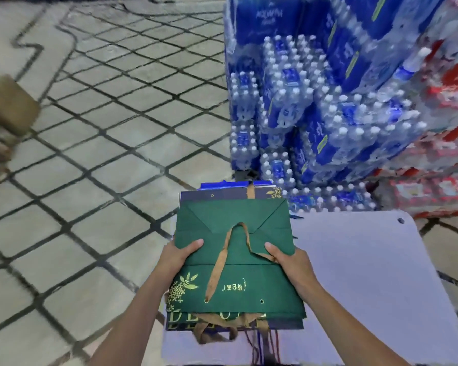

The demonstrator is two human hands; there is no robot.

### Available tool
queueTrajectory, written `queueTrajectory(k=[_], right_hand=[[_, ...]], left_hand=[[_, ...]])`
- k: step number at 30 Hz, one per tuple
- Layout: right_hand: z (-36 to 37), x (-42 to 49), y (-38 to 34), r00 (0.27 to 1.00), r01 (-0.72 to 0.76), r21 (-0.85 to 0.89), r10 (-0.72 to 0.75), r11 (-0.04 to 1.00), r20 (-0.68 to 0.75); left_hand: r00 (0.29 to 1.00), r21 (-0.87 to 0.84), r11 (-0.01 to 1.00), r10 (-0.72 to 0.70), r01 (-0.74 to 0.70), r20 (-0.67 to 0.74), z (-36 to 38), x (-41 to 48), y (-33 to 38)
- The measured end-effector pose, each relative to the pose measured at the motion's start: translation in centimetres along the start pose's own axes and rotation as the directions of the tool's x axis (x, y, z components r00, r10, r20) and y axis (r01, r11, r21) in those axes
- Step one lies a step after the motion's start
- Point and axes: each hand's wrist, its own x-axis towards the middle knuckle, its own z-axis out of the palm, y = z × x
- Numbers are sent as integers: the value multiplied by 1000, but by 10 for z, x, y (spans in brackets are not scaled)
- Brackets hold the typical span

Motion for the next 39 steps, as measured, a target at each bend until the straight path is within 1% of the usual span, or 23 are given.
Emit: queueTrajectory(k=[4, 9, 13, 17, 21, 23, 25, 28, 31, 34, 36, 38, 39], right_hand=[[28, 30, 5, 998, -23, -14, 24, 1000, 56], [50, 54, 32, 994, -81, -18, 82, 997, 75], [56, 65, 51, 993, -102, -38, 104, 994, 60], [59, 69, 52, 997, -78, -101, 80, 992, 11], [63, 69, 50, 998, -47, -175, 40, 984, -47], [64, 68, 49, 997, -7, -260, -14, 965, -78], [62, 65, 45, 988, 48, -402, -101, 915, -113], [59, 57, 36, 966, 101, -569, -217, 816, -140], [61, 50, 27, 950, 89, -680, -266, 728, -161], [58, 43, 23, 944, 76, -745, -289, 662, -161], [57, 42, 25, 940, 83, -760, -303, 644, -154], [56, 42, 27, 940, 127, -732, -318, 670, -128], [55, 43, 27, 941, 164, -681, -320, 713, -108]], left_hand=[[998, -4, 999, -51, 51, -42, -18, 25, -11], [996, 0, 997, -72, 72, -61, -25, 53, -31], [997, 4, 999, -39, 39, -67, -25, 65, -42], [998, -3, 1000, -22, 22, -52, -26, 72, -51], [999, 22, 1000, -15, 16, -52, -28, 77, -55], [998, 51, 999, -7, 10, -59, -29, 77, -56], [994, 120, 993, 21, -9, -104, -28, 70, -52], [976, 288, 955, 127, -72, -178, -18, 48, -44], [959, 381, 917, 203, -115, -200, -11, 30, -45], [953, 388, 916, 202, -103, -224, -6, 19, -42], [944, 368, 925, 201, -95, -260, -3, 15, -37], [928, 339, 933, 225, -117, -298, 0, 9, -31], [916, 333, 933, 247, -137, -315, 2, 5, -28]])
